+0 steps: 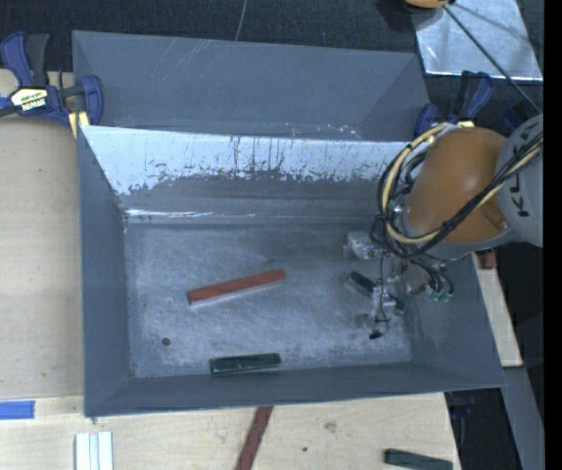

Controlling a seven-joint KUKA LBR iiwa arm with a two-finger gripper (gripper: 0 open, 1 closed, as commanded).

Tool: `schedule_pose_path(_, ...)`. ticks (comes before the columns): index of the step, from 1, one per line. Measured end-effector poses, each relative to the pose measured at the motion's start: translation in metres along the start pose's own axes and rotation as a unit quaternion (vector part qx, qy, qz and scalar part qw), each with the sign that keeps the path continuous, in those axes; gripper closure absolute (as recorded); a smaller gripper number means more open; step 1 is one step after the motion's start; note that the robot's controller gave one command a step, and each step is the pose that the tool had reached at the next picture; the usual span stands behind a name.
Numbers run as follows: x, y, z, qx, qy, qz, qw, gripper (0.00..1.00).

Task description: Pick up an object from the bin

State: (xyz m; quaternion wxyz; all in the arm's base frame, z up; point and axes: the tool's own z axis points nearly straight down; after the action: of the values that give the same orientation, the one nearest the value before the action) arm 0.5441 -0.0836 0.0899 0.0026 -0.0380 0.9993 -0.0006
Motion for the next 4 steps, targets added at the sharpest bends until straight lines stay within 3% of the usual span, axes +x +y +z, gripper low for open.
schedule_pose_path(1,0.008,-0.014,0.02,-0.001,0.003,0.064,0.998,0.0)
schedule_pose_path(2,-0.039,-0.056,0.018,-0.003,0.0014,0.046,0.9989,1.0)
schedule_pose_path(3,-0.039,-0.055,0.018,-0.003,0.0015,0.046,0.9989,1.0)
schedule_pose_path(4,-0.029,-0.076,-0.127,0.0,0.0002,0.034,0.9994,1.0)
